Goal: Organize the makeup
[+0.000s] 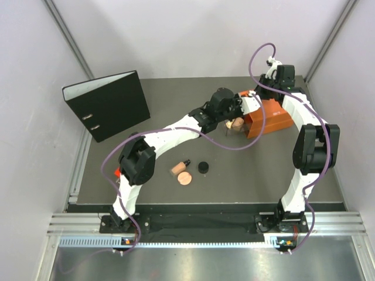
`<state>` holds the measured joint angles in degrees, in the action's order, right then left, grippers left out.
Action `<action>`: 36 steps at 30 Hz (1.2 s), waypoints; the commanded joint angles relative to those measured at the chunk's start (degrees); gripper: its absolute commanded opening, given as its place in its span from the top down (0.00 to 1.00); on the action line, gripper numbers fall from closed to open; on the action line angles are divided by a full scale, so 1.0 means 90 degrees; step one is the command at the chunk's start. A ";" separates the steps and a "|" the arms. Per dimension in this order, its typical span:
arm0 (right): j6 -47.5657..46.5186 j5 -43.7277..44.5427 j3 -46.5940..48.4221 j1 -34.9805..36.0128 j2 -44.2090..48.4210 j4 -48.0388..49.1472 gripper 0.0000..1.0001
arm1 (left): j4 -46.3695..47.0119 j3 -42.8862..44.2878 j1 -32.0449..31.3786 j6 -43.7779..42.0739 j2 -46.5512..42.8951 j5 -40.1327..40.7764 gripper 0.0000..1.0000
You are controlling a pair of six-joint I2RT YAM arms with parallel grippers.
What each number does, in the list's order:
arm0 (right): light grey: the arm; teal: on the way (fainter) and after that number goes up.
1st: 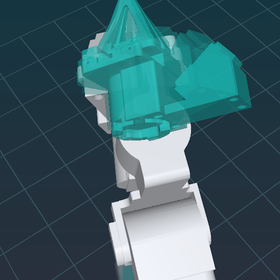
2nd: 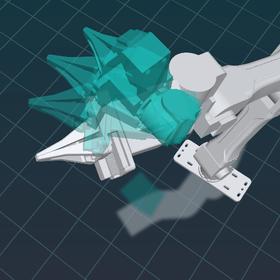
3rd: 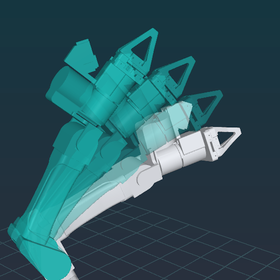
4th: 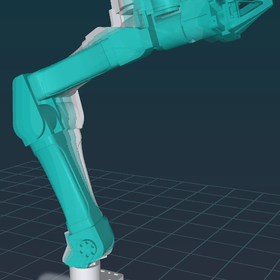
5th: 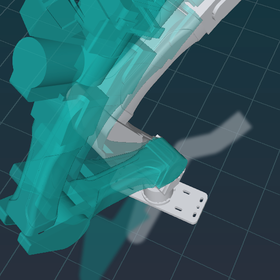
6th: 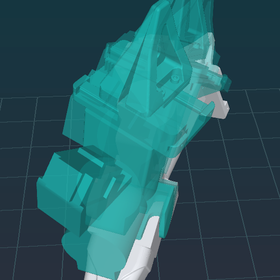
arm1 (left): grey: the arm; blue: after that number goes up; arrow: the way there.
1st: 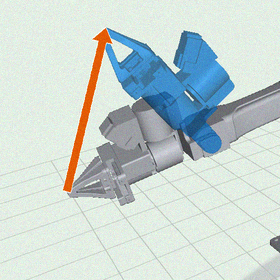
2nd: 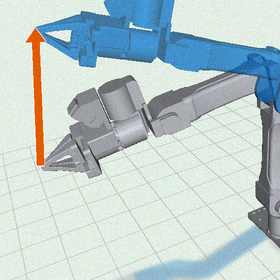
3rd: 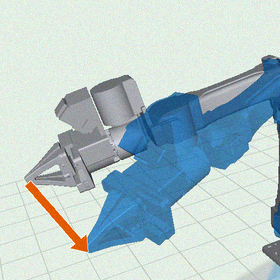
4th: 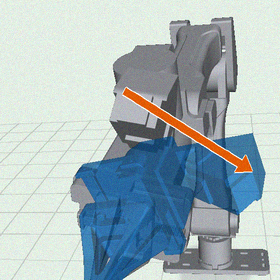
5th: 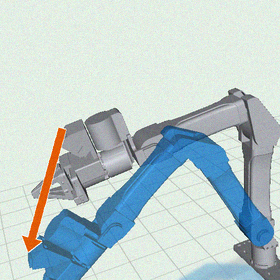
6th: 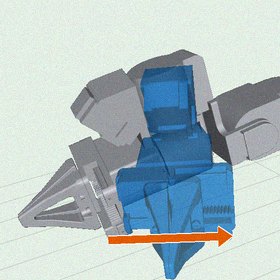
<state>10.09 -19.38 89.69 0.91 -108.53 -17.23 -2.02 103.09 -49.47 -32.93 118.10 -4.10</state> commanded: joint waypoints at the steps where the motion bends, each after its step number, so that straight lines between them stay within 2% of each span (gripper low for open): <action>1: -0.0154 0.0297 -0.0454 -0.0052 -0.0588 -0.1366 1.00 | 0.0752 -0.0028 -0.0030 0.0133 -0.0056 -0.0004 0.72; 2: -0.0164 0.0297 -0.0454 -0.0052 -0.0597 -0.1357 1.00 | 0.0742 -0.0067 -0.0030 0.0104 -0.0056 0.0132 0.68; 3: -0.0164 0.0297 -0.0454 -0.0052 -0.0578 -0.1347 1.00 | 0.0771 -0.0116 -0.0040 0.0094 -0.0056 0.0230 0.47; 4: -0.0164 0.0297 -0.0454 -0.0052 -0.0578 -0.1347 1.00 | 0.0791 -0.0145 -0.0030 0.0075 -0.0066 0.0337 0.37; 5: -0.0164 0.0297 -0.0463 -0.0052 -0.0587 -0.1347 1.00 | 0.0839 -0.0184 -0.0030 0.0026 -0.0056 0.0396 0.33; 6: -0.0164 0.0297 -0.0464 -0.0052 -0.0588 -0.1356 1.00 | 0.0859 -0.0204 -0.0030 -0.0013 -0.0037 0.0687 0.22; 10: -0.0164 0.0288 -0.0473 -0.0052 -0.0578 -0.1347 1.00 | 0.1025 -0.0263 -0.0030 -0.0228 0.0041 0.1294 0.05; 12: -0.0164 0.0288 -0.0473 -0.0042 -0.0568 -0.1337 1.00 | 0.1142 -0.0273 -0.0030 -0.0345 0.0061 0.1529 0.01; 19: -0.0174 0.0278 -0.0473 -0.0052 -0.0558 -0.1356 1.00 | 0.1582 -0.0273 0.0008 -0.0346 -0.0212 0.2660 0.01; 21: -0.0164 0.0278 -0.0483 -0.0052 -0.0558 -0.1356 1.00 | 0.1417 -0.0263 0.0067 -0.0248 -0.0348 0.2721 0.01; 25: -0.0164 0.0268 -0.0503 -0.0052 -0.0549 -0.1347 1.00 | 0.0500 -0.0438 0.0340 0.0249 -0.1050 0.2439 0.01; 33: -0.0154 0.0229 -0.0581 -0.0052 -0.0548 -0.1288 1.00 | -0.2037 -0.1102 0.1004 0.1548 -0.1921 0.1473 0.01; 36: -0.0144 0.0200 -0.0591 -0.0042 -0.0568 -0.1269 1.00 | -0.2430 -0.1619 0.1142 0.1920 -0.2214 0.0975 0.01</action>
<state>10.13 -19.88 88.90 0.89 -108.51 -15.81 -13.96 93.19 -39.97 -22.50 102.10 11.44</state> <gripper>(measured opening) 0.003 0.991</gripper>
